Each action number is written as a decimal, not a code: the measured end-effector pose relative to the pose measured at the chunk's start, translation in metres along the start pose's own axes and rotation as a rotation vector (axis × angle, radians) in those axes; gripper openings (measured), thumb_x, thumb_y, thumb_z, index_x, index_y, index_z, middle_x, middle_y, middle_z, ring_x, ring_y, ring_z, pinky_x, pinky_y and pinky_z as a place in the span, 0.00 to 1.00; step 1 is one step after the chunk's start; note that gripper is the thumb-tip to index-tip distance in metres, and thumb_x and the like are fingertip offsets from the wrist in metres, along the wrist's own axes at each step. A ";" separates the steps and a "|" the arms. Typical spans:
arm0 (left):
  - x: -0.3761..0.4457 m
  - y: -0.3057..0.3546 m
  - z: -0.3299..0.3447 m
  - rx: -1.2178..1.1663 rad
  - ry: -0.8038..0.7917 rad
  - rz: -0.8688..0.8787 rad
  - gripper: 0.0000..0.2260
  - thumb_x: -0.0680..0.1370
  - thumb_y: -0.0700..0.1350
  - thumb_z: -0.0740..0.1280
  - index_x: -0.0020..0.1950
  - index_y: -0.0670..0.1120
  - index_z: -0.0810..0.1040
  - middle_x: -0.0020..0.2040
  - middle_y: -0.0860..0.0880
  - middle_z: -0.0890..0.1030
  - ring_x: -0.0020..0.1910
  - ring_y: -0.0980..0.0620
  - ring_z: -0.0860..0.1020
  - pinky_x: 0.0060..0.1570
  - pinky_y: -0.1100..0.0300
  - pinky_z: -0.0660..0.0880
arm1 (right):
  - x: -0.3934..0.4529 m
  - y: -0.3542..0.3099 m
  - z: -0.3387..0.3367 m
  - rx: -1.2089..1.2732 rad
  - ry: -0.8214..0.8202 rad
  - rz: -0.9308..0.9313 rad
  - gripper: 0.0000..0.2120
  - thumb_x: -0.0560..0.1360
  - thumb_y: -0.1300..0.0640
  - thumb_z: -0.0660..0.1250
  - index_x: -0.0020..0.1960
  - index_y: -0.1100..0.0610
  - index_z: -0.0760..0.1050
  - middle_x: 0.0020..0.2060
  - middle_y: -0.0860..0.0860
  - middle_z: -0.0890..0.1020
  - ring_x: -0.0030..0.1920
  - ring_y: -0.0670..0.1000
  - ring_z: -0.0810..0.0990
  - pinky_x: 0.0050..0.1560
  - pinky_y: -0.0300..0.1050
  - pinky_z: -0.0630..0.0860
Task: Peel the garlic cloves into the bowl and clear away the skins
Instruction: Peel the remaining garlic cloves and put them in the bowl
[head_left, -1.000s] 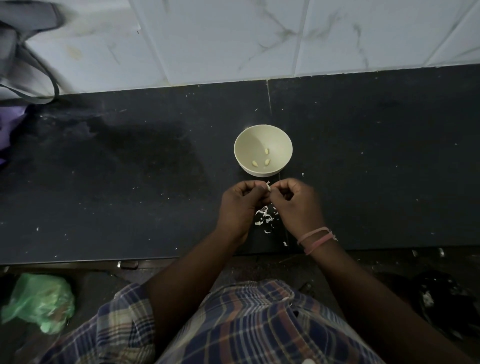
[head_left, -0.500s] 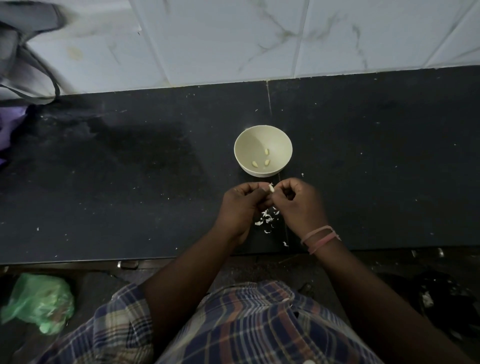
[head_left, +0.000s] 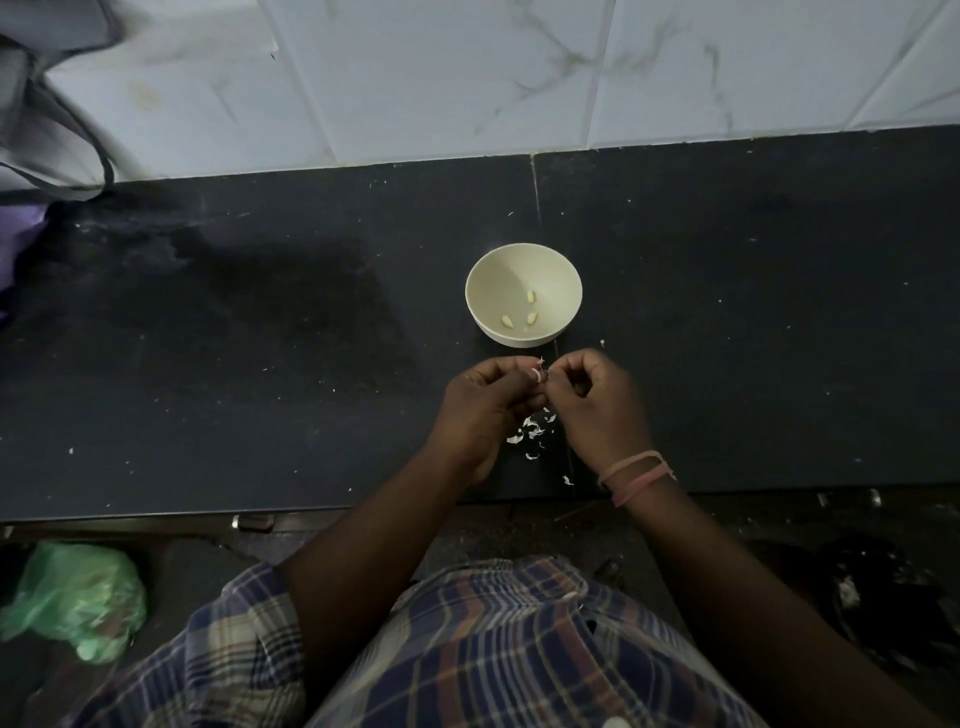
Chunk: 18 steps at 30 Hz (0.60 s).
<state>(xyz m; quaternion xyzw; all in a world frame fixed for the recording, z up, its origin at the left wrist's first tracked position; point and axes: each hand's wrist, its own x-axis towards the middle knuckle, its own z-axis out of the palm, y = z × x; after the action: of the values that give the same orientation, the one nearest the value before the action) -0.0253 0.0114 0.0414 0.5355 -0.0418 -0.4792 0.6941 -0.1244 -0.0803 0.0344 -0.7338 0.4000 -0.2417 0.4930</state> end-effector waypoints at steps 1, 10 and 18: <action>-0.001 0.001 0.000 -0.008 0.003 0.004 0.07 0.78 0.32 0.68 0.55 0.37 0.80 0.45 0.42 0.84 0.43 0.49 0.83 0.46 0.61 0.81 | 0.001 0.001 0.000 0.017 0.026 0.017 0.02 0.75 0.59 0.69 0.43 0.55 0.79 0.35 0.48 0.81 0.35 0.44 0.78 0.38 0.38 0.75; -0.005 0.002 -0.002 -0.137 -0.008 0.004 0.14 0.79 0.32 0.67 0.64 0.36 0.77 0.46 0.40 0.85 0.45 0.48 0.85 0.48 0.59 0.83 | 0.002 0.000 -0.002 0.059 0.068 0.015 0.12 0.74 0.67 0.58 0.41 0.55 0.78 0.36 0.48 0.82 0.38 0.48 0.82 0.40 0.45 0.79; -0.008 0.003 -0.011 -0.196 -0.021 0.001 0.12 0.79 0.30 0.66 0.62 0.39 0.76 0.46 0.42 0.85 0.43 0.48 0.85 0.45 0.59 0.83 | -0.003 -0.007 0.005 -0.083 0.136 -0.005 0.12 0.78 0.51 0.67 0.39 0.55 0.73 0.29 0.46 0.76 0.30 0.43 0.73 0.35 0.44 0.71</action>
<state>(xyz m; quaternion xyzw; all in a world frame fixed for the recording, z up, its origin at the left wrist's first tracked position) -0.0215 0.0249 0.0422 0.4599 -0.0023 -0.4863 0.7430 -0.1199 -0.0741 0.0388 -0.7365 0.4402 -0.2755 0.4333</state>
